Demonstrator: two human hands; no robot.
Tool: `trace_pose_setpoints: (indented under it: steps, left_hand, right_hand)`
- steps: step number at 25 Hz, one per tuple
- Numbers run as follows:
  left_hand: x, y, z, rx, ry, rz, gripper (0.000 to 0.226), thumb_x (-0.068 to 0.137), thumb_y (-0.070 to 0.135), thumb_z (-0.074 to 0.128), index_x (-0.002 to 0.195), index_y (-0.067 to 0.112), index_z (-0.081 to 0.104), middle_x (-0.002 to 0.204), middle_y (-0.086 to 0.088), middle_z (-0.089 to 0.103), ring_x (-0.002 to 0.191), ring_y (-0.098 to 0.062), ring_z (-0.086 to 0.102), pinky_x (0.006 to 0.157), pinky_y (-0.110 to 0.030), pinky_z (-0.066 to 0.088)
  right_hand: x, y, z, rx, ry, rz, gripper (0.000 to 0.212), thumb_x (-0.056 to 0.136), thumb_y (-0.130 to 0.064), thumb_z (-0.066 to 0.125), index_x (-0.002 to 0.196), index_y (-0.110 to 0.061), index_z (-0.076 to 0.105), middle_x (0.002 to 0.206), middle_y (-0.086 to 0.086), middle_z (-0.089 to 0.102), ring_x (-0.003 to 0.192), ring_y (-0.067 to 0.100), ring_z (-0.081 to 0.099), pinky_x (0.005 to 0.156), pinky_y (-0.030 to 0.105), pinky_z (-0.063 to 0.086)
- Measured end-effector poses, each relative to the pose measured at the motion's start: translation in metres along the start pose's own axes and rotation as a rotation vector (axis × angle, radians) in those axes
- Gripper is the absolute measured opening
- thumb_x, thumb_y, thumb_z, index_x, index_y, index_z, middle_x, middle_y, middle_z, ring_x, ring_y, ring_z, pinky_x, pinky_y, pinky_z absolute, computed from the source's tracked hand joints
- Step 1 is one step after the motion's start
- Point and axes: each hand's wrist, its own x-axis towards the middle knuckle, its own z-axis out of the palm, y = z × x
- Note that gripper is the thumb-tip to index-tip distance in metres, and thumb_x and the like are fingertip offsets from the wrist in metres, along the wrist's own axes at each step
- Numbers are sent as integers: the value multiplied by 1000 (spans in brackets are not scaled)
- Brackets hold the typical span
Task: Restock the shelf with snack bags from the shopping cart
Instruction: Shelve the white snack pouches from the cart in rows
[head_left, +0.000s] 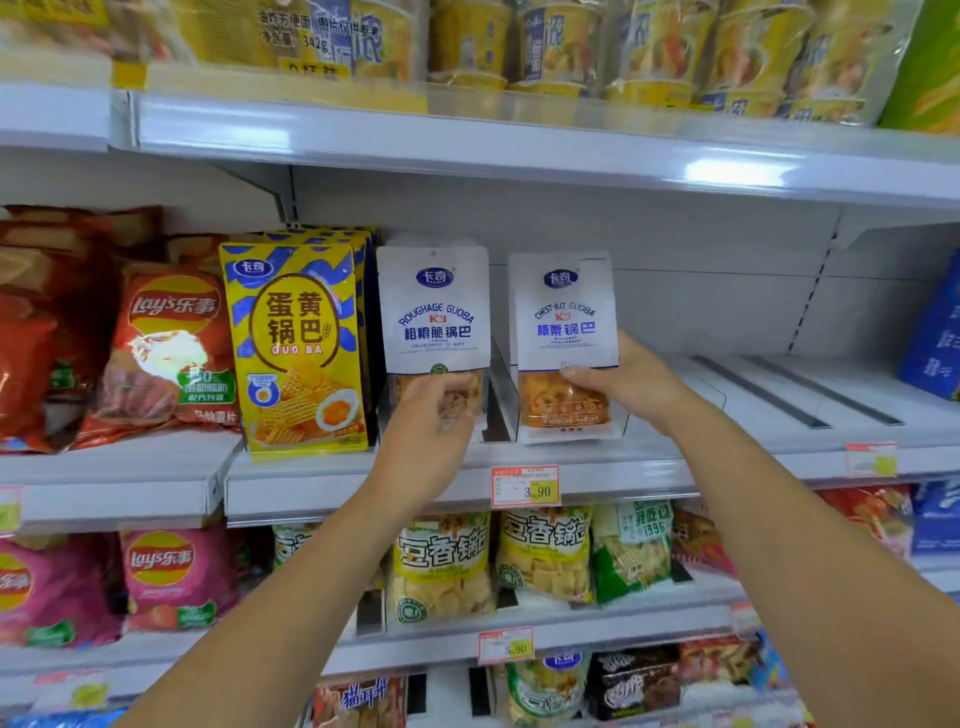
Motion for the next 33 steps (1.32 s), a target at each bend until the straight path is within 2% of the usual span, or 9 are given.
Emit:
trace_pose_setpoints:
  steps: [5,9,12,14,17,21,25,29,33]
  left_hand:
    - [-4,-1,13,22,69,57,27,94,13,58,119,24,60,116,10,49,112,-10,54,98,-22,39]
    - [-10,2,23,-33,90,122,29,93,9,58,116,26,60,118,8,51,111,-9,54,103,-34,45]
    - [-15,3,26,-49,123,141,29,93,9,58,115,26,61,119,5,53,111,-10,54,102,-34,46]
    - [-19,7,30,-51,126,151,29,93,7,57,114,27,61,117,7,54,109,-4,53,99,-28,46]
    - [-23,15,39,-46,81,167,30,93,8,57,111,32,58,113,12,52,104,4,50,92,-21,44]
    - [-24,22,54,-39,4,192,29,95,12,55,117,30,58,119,15,49,111,-4,51,101,-33,46]
    - [-29,29,65,-2,-72,197,31,97,15,53,123,31,56,127,21,44,117,0,46,106,-24,40]
    - [-32,32,83,59,-105,236,32,97,16,52,125,30,55,130,20,43,118,5,39,106,-19,33]
    - [-35,45,107,38,-139,272,32,96,15,52,125,30,56,131,19,44,123,-1,43,107,-20,34]
  right_hand:
    - [-2,6,-3,-155,78,-78,46,79,-24,78,119,-22,57,110,-9,67,96,7,62,80,27,51]
    - [-4,9,-15,602,372,70,14,91,-5,62,97,-15,55,83,1,67,59,6,63,48,18,48]
    - [-4,13,-51,985,503,191,8,92,-1,55,95,-8,59,60,2,66,48,10,62,46,22,51]
    - [-6,15,-77,786,690,179,7,90,-3,57,93,-9,58,64,0,67,52,11,63,51,25,52]
    - [-13,16,-90,377,854,73,12,92,-12,56,103,-14,50,94,3,63,74,14,61,62,27,48]
    - [-10,26,-61,152,679,23,7,101,-20,45,105,-22,40,101,0,60,85,15,61,61,24,47]
    - [-10,45,-47,49,636,3,9,104,-19,38,109,-13,34,97,-2,52,91,16,53,59,18,39]
    - [-14,61,-57,-177,574,60,38,100,-25,44,134,-15,28,113,-1,55,102,21,56,74,33,44]
    - [-37,68,-66,-134,383,56,46,98,-23,52,139,-19,32,127,-4,56,115,13,53,84,27,40]
